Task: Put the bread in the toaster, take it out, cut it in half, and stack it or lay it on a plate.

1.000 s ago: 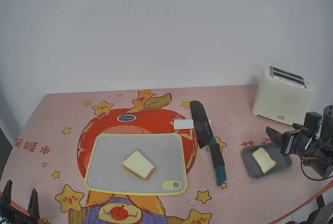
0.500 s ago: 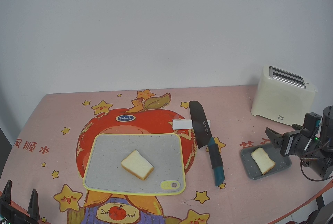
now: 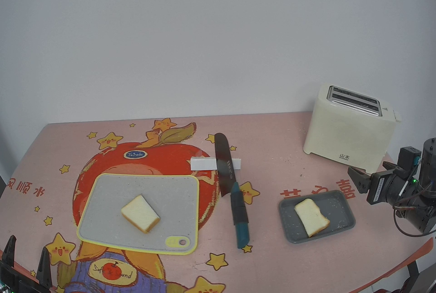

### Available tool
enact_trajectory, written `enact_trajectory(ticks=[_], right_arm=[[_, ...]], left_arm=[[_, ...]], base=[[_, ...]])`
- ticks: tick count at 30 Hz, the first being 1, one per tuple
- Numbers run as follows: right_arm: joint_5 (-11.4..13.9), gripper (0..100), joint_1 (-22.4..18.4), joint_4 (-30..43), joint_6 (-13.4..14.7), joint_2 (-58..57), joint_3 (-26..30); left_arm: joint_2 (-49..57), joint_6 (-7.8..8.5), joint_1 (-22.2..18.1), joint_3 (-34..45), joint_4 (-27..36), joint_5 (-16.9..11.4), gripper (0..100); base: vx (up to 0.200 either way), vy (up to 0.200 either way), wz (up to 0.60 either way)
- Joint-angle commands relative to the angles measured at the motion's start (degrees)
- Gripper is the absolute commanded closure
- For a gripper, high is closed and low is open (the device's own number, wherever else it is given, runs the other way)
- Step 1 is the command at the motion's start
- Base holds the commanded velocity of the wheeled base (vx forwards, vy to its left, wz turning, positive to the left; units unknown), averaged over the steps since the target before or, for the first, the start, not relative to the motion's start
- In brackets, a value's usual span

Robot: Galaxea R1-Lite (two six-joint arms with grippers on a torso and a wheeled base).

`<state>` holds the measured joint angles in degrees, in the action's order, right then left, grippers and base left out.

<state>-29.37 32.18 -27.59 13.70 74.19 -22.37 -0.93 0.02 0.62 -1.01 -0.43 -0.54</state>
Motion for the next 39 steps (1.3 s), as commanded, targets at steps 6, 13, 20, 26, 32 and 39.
enact_trajectory(ticks=[6, 13, 20, 26, 32, 39], right_arm=[[0.9, 0, -0.2, 0.0, 0.2, 0.2, 0.2], [1.0, 0, -0.4, -0.6, 0.3, 0.1, -0.1], [4.5, 0, -0.4, -0.7, 0.1, -0.5, 0.0], [4.7, 0, -1.2, -0.7, 0.2, -1.1, 0.0], [4.8, 0, -2.6, -0.1, 0.1, -4.4, 0.4], [5.1, 0, -6.7, 0.0, -2.1, -9.9, 0.9]], left_arm=[[0.9, -0.02, 0.0, 1.0, 0.0, 0.0, 0], [0.9, -0.02, 0.0, 1.0, -0.1, -0.1, 0], [0.9, -0.2, 0.0, 1.0, -0.1, -0.1, 0], [0.9, -0.02, 0.0, 1.0, -0.1, -0.1, 0], [0.9, -0.11, 0.0, 1.0, -0.1, 0.0, 0], [0.9, -0.02, 0.0, 1.0, -0.2, -0.2, 0]], base=[[0.0, 0.0, 0.0], [0.0, 0.0, 0.0], [0.0, 0.0, 0.0], [0.0, 0.0, 0.0], [0.0, 0.0, 0.0], [0.0, 0.0, 0.0]])
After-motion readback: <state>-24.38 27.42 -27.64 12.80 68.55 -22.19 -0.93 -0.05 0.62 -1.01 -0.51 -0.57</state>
